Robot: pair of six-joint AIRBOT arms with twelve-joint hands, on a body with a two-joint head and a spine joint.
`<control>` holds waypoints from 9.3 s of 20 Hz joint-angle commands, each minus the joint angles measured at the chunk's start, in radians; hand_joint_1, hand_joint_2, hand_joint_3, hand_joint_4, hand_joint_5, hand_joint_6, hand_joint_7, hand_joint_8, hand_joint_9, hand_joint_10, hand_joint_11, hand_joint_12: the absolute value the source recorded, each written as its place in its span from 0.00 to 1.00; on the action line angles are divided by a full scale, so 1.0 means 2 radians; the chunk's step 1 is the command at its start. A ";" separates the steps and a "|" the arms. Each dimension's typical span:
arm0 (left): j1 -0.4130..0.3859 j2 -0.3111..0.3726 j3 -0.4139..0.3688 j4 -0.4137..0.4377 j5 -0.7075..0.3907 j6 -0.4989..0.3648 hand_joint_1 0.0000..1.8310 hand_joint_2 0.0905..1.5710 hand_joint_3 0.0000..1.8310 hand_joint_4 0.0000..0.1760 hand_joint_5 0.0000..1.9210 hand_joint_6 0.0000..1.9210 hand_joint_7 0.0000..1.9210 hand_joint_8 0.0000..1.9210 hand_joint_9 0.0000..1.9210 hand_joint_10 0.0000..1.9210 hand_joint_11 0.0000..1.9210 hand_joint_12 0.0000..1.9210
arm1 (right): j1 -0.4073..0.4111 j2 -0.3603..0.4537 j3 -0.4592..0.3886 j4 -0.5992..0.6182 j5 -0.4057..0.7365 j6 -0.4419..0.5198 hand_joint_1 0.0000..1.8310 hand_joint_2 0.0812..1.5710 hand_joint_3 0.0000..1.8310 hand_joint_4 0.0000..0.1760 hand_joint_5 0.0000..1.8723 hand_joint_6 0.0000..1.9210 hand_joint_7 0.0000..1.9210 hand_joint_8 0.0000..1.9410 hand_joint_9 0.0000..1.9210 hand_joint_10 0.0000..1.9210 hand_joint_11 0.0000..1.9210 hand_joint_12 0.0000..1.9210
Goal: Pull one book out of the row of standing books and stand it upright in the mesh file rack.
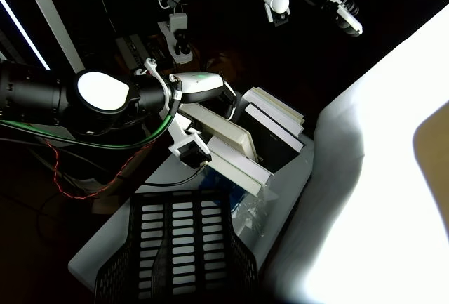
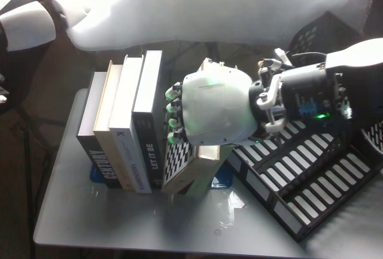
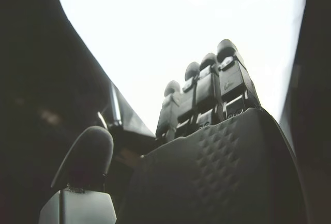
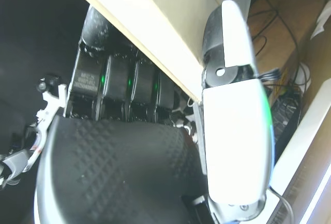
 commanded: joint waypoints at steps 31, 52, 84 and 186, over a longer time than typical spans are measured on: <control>-0.003 -0.005 -0.018 -0.025 -0.060 -0.002 0.03 0.88 0.00 0.23 0.01 0.00 0.00 0.00 0.00 0.00 0.00 0.00 | 0.134 0.107 -0.007 -0.031 0.045 0.001 0.72 0.78 0.00 0.00 0.35 0.70 0.42 0.68 0.38 0.83 0.17 1.00; -0.019 -0.010 -0.019 -0.007 -0.042 -0.002 0.00 0.87 0.00 0.34 0.00 0.00 0.00 0.00 0.00 0.00 0.00 0.00 | 0.318 0.215 -0.033 -0.076 -0.019 0.001 0.74 0.74 0.00 0.00 0.39 0.65 0.49 0.61 0.41 0.71 0.11 0.89; -0.016 0.000 -0.042 0.000 -0.034 -0.002 0.01 0.93 0.00 0.00 0.00 0.00 0.00 0.00 0.00 0.00 0.00 0.00 | 0.374 0.330 -0.127 -0.629 -0.018 0.001 0.81 0.73 0.00 0.00 0.40 0.66 0.47 0.53 0.45 0.65 0.33 0.90; 0.031 -0.019 -0.030 -0.020 -0.058 -0.002 0.00 0.94 0.00 0.00 0.00 0.00 0.00 0.00 0.00 0.00 0.00 0.00 | 0.006 0.103 0.085 0.084 -0.090 0.001 0.75 0.72 0.00 0.00 0.46 0.44 0.47 0.61 0.49 0.75 0.49 0.98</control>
